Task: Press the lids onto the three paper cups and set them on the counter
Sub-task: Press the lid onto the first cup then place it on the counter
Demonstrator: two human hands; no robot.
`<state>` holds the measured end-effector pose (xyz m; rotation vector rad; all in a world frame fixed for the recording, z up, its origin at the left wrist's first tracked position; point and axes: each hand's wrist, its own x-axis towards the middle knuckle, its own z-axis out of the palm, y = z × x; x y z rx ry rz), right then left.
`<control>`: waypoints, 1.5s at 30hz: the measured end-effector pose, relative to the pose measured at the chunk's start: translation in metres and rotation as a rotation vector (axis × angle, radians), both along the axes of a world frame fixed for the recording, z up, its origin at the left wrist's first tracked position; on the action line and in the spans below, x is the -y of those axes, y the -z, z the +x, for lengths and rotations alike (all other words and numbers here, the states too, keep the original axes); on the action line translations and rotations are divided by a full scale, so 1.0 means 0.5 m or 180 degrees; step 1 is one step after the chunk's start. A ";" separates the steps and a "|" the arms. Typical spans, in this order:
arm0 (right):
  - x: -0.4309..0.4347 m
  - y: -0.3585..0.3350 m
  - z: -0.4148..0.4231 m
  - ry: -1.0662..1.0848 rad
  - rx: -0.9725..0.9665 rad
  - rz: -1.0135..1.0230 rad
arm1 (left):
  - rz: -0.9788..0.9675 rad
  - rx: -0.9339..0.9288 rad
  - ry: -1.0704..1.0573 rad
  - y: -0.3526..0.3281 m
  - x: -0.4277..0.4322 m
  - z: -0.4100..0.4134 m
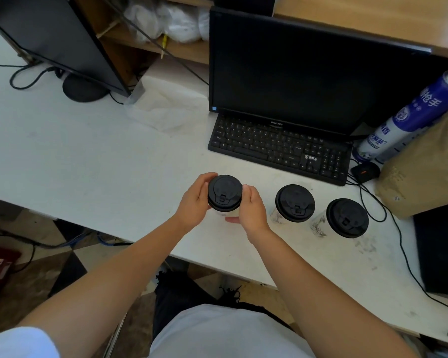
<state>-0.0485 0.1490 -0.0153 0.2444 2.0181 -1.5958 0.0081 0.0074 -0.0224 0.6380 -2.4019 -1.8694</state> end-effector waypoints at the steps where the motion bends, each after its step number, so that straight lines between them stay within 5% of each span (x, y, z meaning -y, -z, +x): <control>1: -0.001 0.000 -0.002 0.0066 0.0118 -0.0103 | 0.0026 -0.0079 -0.0051 -0.001 -0.003 0.000; 15: -0.017 0.004 0.000 0.0289 0.0273 -0.0540 | 0.0037 0.0446 -0.1119 -0.045 -0.016 -0.012; 32: -0.010 -0.008 -0.013 0.0236 0.0384 -0.0508 | 0.1073 0.0668 -0.1086 -0.032 0.015 -0.030; 45: -0.005 -0.004 -0.015 -0.0083 -0.0189 0.0008 | -0.0218 0.0352 -0.0505 -0.025 0.035 -0.032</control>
